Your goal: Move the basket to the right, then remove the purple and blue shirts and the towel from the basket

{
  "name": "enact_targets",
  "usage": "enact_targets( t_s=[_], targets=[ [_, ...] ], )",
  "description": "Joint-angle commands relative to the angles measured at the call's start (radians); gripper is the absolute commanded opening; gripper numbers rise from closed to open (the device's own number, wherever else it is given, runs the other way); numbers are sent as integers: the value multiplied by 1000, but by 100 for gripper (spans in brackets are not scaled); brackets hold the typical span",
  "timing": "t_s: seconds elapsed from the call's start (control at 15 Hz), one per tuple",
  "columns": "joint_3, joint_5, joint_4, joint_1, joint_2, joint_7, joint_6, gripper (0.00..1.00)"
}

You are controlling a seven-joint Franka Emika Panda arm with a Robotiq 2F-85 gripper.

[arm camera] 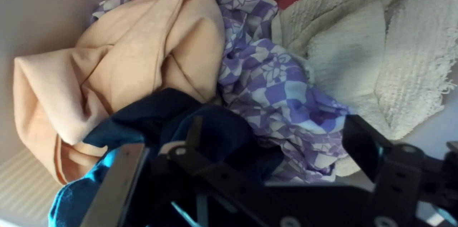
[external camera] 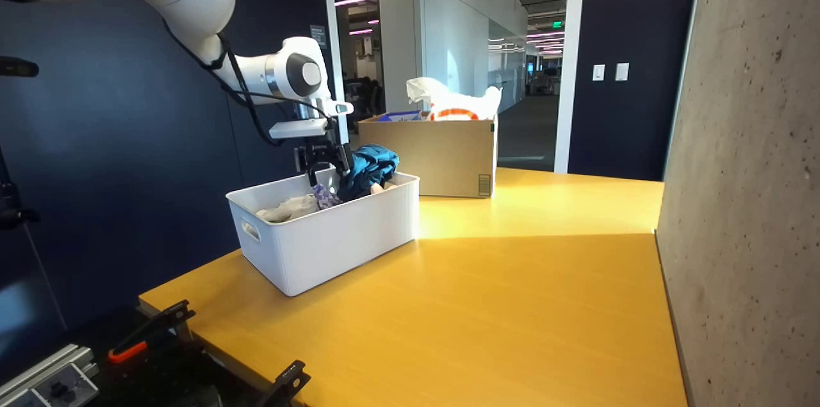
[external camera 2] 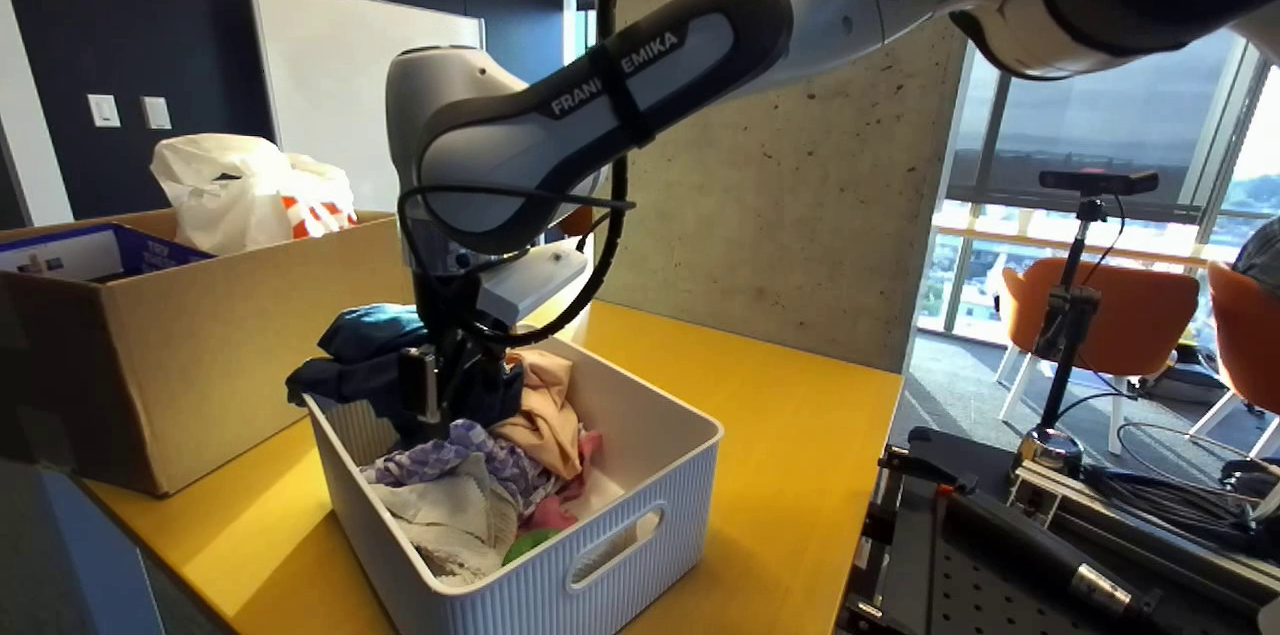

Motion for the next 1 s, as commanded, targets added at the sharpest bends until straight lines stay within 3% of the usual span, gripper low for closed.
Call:
enact_targets(
  t_s=[0.0, 0.53, 0.93],
  targets=[
    [8, 19, 160, 9, 94, -49, -99, 100],
    [24, 25, 315, 55, 195, -88, -216, 100],
    [19, 39, 397, 40, 259, -99, -269, 100]
  ],
)
